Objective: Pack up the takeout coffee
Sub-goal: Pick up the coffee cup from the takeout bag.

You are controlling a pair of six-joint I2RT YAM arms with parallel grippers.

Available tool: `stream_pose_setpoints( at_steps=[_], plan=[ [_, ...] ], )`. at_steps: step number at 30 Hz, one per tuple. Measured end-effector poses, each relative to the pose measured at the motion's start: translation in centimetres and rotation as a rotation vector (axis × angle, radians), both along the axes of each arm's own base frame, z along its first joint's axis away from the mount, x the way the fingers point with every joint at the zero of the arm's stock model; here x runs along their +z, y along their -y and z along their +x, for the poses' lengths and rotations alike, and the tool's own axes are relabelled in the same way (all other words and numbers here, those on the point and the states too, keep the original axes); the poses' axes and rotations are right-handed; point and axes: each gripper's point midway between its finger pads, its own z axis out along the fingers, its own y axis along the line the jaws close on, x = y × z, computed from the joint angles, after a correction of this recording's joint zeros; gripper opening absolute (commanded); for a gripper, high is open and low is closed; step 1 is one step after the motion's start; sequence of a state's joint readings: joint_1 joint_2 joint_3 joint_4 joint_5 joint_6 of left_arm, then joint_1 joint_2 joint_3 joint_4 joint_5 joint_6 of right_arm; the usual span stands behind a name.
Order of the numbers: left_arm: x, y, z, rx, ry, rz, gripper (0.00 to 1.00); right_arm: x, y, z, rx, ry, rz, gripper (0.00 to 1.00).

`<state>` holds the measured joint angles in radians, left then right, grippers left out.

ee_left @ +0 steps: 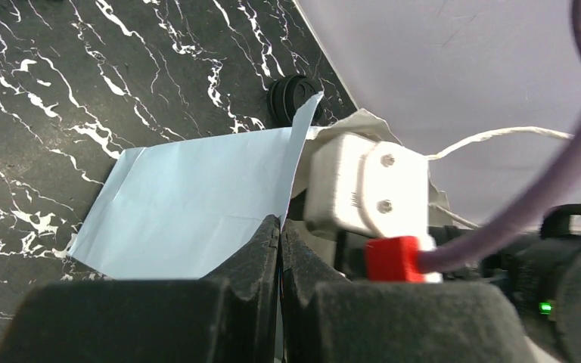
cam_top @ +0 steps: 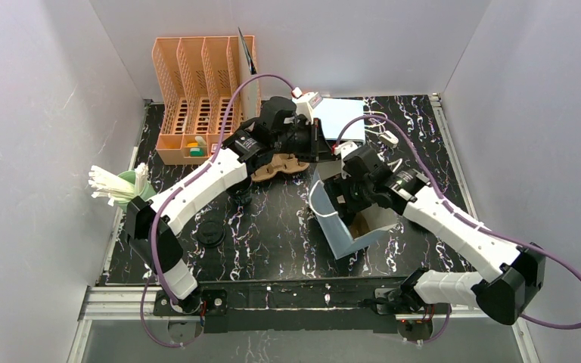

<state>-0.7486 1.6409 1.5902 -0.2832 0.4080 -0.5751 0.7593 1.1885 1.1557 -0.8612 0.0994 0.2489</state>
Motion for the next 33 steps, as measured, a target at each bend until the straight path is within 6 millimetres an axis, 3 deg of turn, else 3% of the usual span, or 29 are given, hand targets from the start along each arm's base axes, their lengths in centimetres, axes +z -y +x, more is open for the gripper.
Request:
stream_pose_setpoints(
  at_steps=[4,11,22,29,33],
  plan=[
    [-0.5,0.1,0.1,0.001,0.003,-0.004,0.0,-1.7,-0.3,1.0,-0.035,0.008,-0.014,0.98],
    [-1.4,-0.5,1.2,0.051,-0.002,0.011,0.0,-3.1,-1.7,2.8,-0.096,0.003,0.004,0.98],
    [-3.1,-1.8,2.8,0.138,-0.016,0.066,0.0,-5.9,-2.4,3.5,-0.193,-0.071,-0.019,0.98],
    [-3.1,-1.7,2.5,0.118,-0.001,0.081,0.0,-6.8,-2.5,4.0,-0.21,-0.073,-0.036,0.75],
    [-3.0,-1.7,2.4,0.1,0.008,0.091,0.0,-6.5,-2.2,3.9,-0.194,-0.069,-0.047,0.68]
  ],
)
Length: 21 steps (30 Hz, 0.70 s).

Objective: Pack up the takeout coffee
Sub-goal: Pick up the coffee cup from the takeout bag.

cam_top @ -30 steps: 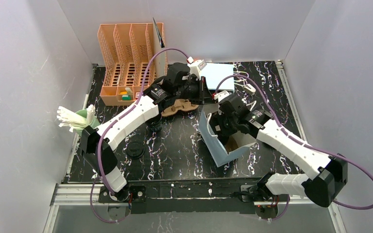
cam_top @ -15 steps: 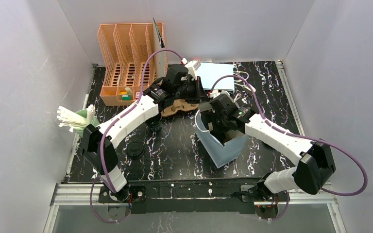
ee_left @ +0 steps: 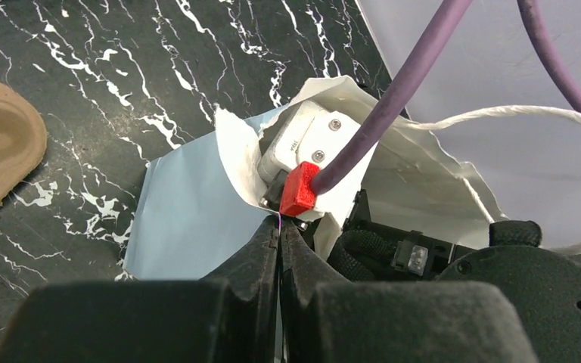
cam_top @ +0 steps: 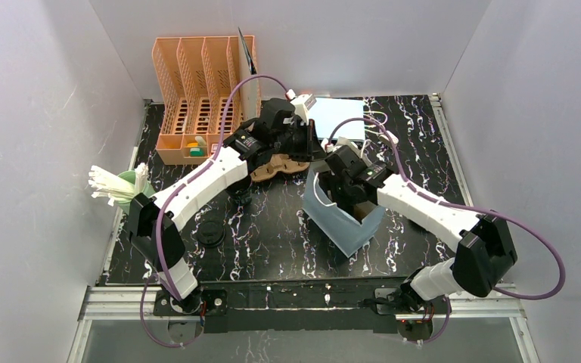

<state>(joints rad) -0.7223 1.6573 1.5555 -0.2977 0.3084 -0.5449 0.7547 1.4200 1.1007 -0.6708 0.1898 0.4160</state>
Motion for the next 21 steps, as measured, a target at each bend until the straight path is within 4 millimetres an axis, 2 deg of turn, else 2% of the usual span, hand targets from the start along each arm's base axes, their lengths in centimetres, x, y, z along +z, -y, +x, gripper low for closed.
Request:
stream_pose_setpoints(
  at_steps=[3,6,11,15,21],
  plan=[
    [0.4,0.2,-0.1,-0.019,0.013,-0.004,0.0,0.9,0.5,-0.3,0.012,-0.002,-0.018,0.68],
    [1.2,0.3,0.1,-0.038,0.047,-0.008,0.0,2.7,0.8,-0.2,0.025,0.017,-0.022,0.68],
    [1.5,0.3,0.2,-0.068,0.094,0.006,0.0,8.1,0.0,0.9,0.071,0.135,0.039,0.67],
    [1.4,0.0,0.4,-0.075,0.121,0.025,0.0,11.5,-0.1,1.0,0.097,0.202,0.083,0.66],
    [1.1,-1.0,2.1,0.005,0.169,0.084,0.0,14.0,-0.3,0.7,0.125,0.226,0.114,0.64]
  ],
)
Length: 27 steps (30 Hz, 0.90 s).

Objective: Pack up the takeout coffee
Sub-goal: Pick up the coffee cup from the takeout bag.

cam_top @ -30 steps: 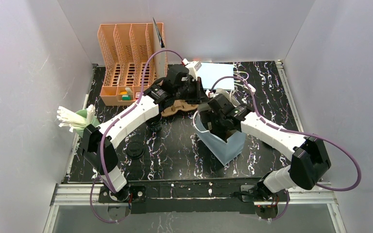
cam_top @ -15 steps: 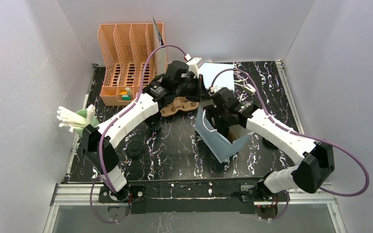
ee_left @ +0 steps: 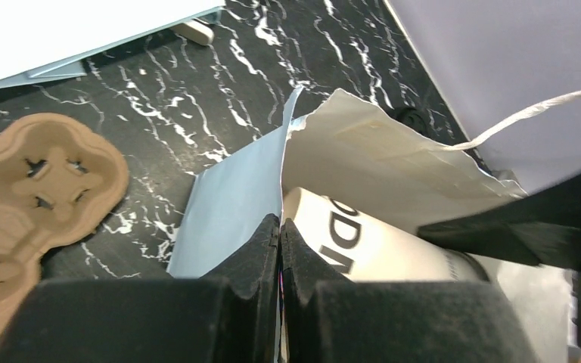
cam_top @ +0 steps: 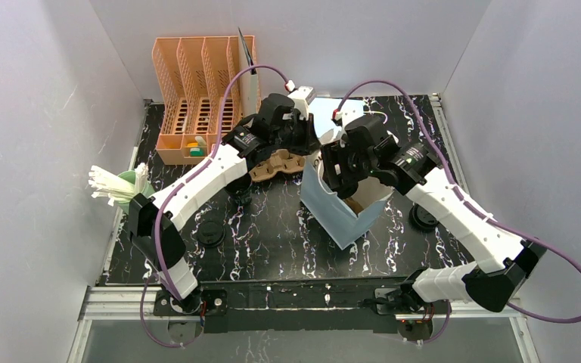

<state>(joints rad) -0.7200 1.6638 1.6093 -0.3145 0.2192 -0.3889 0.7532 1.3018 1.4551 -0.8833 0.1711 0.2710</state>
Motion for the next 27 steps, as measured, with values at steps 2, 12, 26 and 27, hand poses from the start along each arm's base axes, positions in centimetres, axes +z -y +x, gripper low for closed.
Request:
stream_pose_setpoints(
  at_steps=[2,12,26,27],
  plan=[
    [-0.3,-0.4,0.6,0.03,0.016,0.021,0.0,0.9,-0.1,0.0,0.011,0.017,0.008,0.63],
    [-1.2,-1.9,3.4,0.138,0.099,0.129,0.0,8.1,0.1,0.8,0.05,0.191,0.066,0.6],
    [-1.6,-7.0,4.7,0.275,0.175,0.323,0.0,14.0,6.3,2.5,-0.222,0.431,0.015,0.52],
    [-1.6,-7.9,4.2,0.293,0.177,0.337,0.0,14.1,6.9,2.6,-0.253,0.437,0.001,0.51]
  ],
)
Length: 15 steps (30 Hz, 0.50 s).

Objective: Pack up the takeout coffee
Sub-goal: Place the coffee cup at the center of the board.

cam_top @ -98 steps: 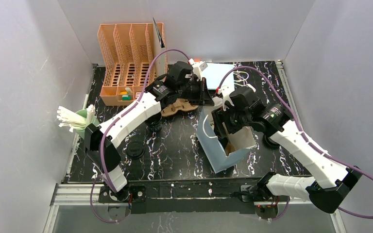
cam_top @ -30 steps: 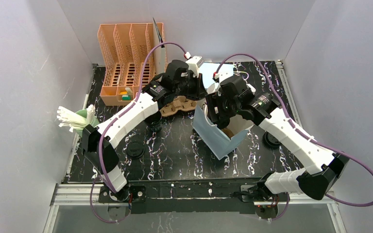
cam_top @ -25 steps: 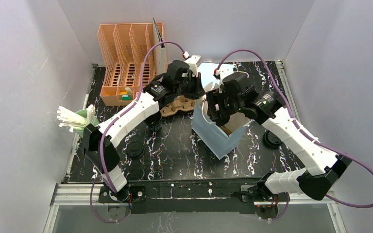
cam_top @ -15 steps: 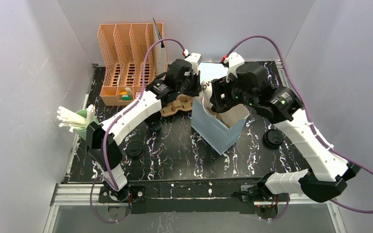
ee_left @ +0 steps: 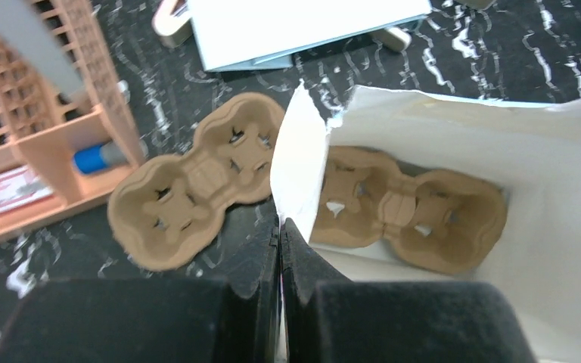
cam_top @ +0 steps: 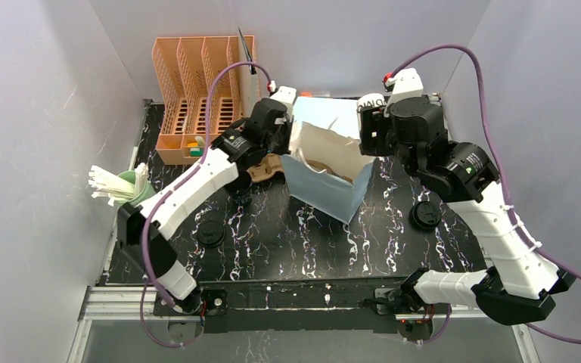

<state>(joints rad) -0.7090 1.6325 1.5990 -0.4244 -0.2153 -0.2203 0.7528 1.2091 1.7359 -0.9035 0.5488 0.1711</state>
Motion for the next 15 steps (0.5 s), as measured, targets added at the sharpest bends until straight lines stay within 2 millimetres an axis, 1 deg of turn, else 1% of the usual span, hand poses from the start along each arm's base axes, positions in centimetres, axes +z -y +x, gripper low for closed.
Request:
stream_pose_setpoints(
  at_steps=[2,4,6,9,12,15],
  plan=[
    [0.5,-1.9,-1.1,0.034,0.011,0.021,0.0,-0.5,1.1,0.0,-0.055,-0.004,-0.016,0.5],
    [1.6,-3.5,-1.9,0.064,0.033,0.03,0.0,-1.7,1.9,-0.3,-0.096,-0.033,-0.031,0.5],
    [3.3,-5.2,-2.7,0.095,0.071,0.034,0.0,-3.7,2.6,-0.7,-0.139,-0.089,-0.045,0.5],
    [5.6,-7.0,-3.4,0.13,0.126,0.025,0.0,-7.1,3.5,-1.1,-0.191,-0.198,-0.061,0.49],
    [6.7,-8.1,-3.9,0.149,0.158,0.017,0.0,-9.9,4.2,-1.4,-0.234,-0.31,-0.058,0.44],
    [6.7,-8.4,-3.8,0.152,0.161,0.027,0.0,-12.6,4.7,-1.8,-0.269,-0.45,-0.042,0.41]
  ],
)
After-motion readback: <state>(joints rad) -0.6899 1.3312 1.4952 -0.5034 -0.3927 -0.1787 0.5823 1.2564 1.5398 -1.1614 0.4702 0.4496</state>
